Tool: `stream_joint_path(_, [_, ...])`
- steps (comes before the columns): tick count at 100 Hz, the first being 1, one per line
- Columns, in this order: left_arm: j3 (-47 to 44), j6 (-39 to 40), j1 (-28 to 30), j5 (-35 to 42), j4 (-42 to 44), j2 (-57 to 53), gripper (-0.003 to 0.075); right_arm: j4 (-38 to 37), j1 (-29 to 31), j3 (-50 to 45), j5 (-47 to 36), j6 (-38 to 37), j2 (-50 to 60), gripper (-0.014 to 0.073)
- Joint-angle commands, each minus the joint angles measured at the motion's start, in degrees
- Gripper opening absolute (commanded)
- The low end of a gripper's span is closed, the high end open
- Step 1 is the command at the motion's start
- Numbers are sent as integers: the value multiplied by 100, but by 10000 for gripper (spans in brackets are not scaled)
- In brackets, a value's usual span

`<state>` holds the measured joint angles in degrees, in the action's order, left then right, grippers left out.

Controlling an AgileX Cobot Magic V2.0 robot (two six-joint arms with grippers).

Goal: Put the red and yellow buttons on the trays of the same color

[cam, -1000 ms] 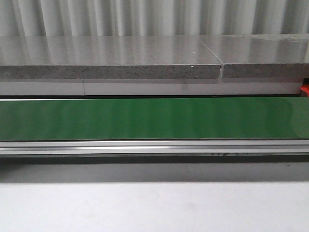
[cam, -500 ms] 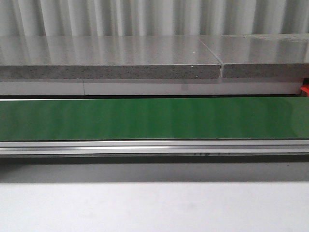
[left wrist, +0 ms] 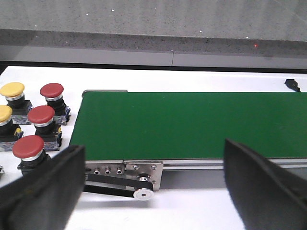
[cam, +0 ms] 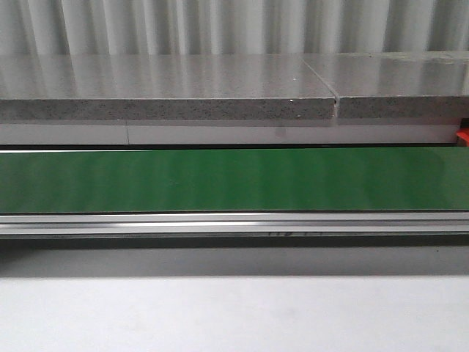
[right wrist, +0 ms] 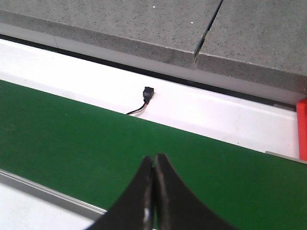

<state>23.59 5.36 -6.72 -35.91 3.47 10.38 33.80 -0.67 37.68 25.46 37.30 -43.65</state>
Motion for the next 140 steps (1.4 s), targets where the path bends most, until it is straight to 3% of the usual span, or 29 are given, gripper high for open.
stream_joint_path(1, [143, -11, -39, 399, -91, 57, 692, 64, -7, 152, -270, 36, 53, -68])
stream_joint_path(12, [143, 122, -39, 411, -100, 57, 669, 64, -7, 152, -270, 36, 53, -68])
stream_joint_path(22, [143, 1011, -39, 420, 214, 68, 657, 64, -7, 152, -270, 36, 53, -68])
stream_joint_path(43, [206, 3742, -39, 398, 2299, 328, 657, 64, -7, 152, -270, 36, 53, -68])
stream_joint_path(62, [357, 4912, -29, 87, 3572, 953, 657, 64, -7, 152, -270, 36, 53, -68])
stream_joint_path(107, [1777, 4983, -29, -814, 4026, 3429, 657, 64, -7, 152, -266, 36, 53, -68])
stream_joint_path(126, [2331, 4950, -17, -817, 4046, 4385, 657, 64, -7, 152, -266, 36, 53, -68])
stream_joint_path(140, [2509, 4941, 311, -702, 4006, 5035, 635, 64, -7, 152, -266, 36, 53, -68])
